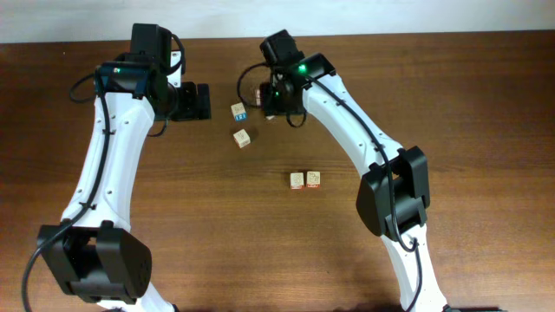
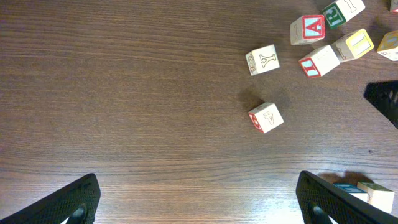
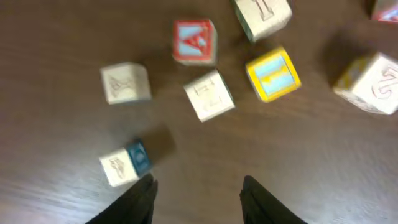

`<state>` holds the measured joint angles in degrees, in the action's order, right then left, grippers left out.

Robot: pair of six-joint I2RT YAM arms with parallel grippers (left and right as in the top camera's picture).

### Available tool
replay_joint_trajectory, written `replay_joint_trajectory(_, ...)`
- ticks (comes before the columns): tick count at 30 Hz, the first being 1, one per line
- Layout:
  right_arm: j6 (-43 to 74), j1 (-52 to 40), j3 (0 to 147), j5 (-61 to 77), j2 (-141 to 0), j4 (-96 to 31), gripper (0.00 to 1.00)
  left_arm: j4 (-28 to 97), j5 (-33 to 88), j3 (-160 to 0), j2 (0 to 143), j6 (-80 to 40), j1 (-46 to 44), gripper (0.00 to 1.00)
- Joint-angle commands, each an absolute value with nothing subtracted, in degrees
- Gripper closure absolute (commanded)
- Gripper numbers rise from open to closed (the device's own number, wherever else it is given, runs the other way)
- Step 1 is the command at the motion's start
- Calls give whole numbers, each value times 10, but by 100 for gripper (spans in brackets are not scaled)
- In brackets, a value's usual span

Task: Rotate 5 blocks
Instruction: 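Move the right gripper to the blue-4 block and grasp it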

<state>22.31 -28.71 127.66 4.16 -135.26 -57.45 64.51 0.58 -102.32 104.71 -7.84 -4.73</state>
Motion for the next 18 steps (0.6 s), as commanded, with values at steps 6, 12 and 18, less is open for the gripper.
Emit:
replay_joint_trajectory(6, 227, -323, 1285, 102, -1419, -525, 52, 646, 2, -1036, 1049, -86, -47, 1)
replay_joint_trajectory(12, 167, -341, 1284, 101, -1439, -522, 51, 646, 2, -1036, 1049, -86, -47, 1)
replay_joint_trajectory(18, 135, -342, 1279, 114, -1439, -515, 51, 646, 2, -1036, 1049, -86, -47, 1)
